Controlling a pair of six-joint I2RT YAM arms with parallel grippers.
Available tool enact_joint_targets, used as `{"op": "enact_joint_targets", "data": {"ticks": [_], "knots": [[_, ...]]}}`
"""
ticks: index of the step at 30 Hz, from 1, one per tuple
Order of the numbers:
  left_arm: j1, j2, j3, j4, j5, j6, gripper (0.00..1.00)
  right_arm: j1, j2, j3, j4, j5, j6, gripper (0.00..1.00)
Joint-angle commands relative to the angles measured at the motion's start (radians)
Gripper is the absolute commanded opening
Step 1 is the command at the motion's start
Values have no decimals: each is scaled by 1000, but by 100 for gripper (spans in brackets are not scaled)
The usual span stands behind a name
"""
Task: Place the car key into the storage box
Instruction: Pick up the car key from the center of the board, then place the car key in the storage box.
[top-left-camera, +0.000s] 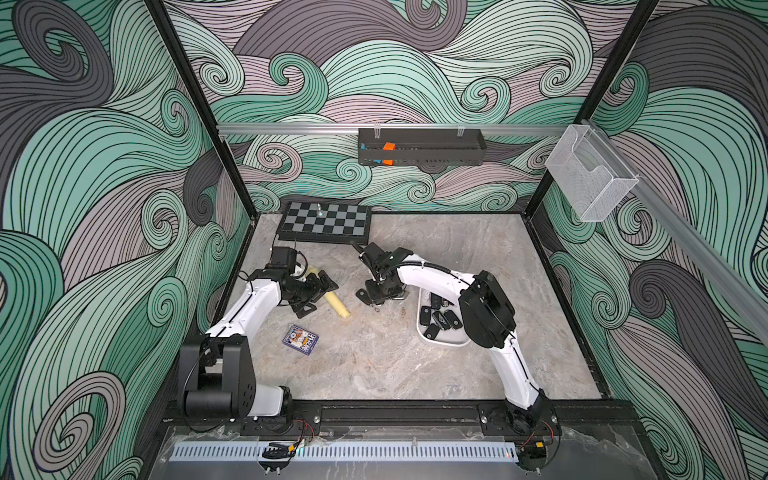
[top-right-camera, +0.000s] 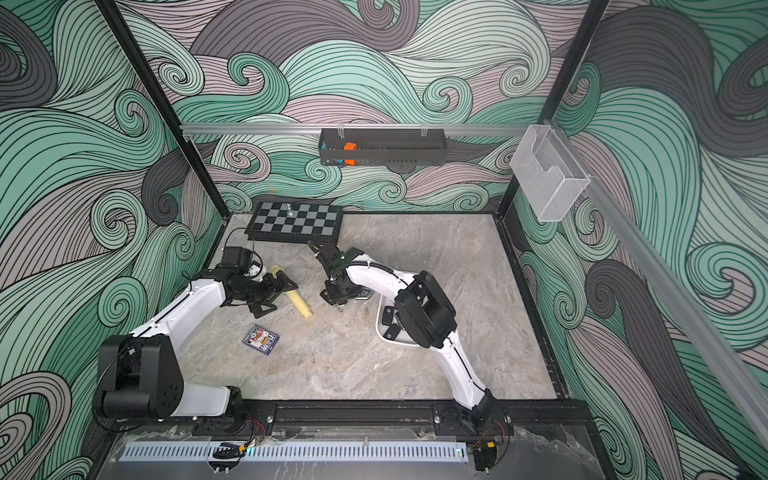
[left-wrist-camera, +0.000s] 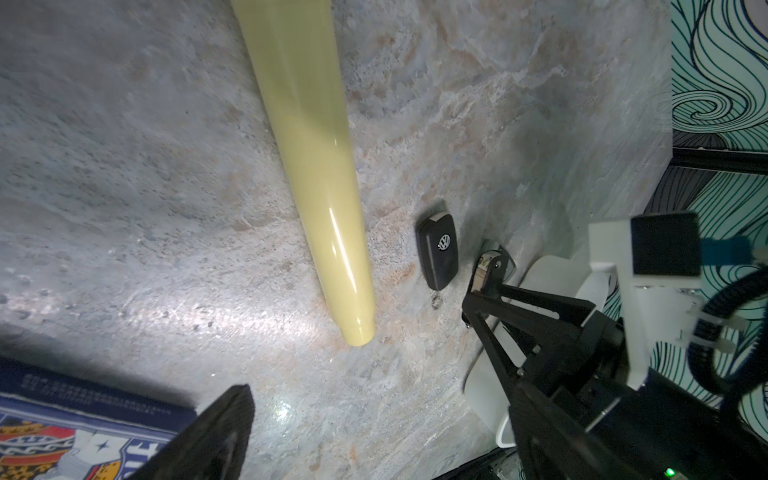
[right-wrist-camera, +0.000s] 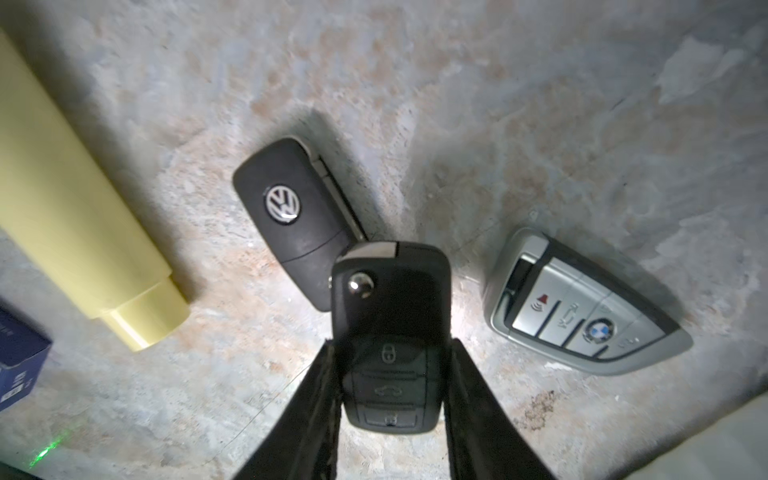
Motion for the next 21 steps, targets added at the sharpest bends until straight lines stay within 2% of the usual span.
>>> {"op": "enact_joint_targets", "data": {"ticks": [1, 4, 12, 21], "knots": [[7, -6, -26, 52, 75, -45, 97, 0, -109, -10, 6, -4, 33, 28], [5, -7, -57, 104, 119, -86, 97, -1, -172, -53, 20, 14, 48, 28], [-18, -15, -85, 132, 126, -119, 96, -17, -360, -223, 34, 107, 67, 28], [-82, 18, -77, 176, 129, -161, 96, -85, -590, -505, 42, 183, 94, 29]]}}
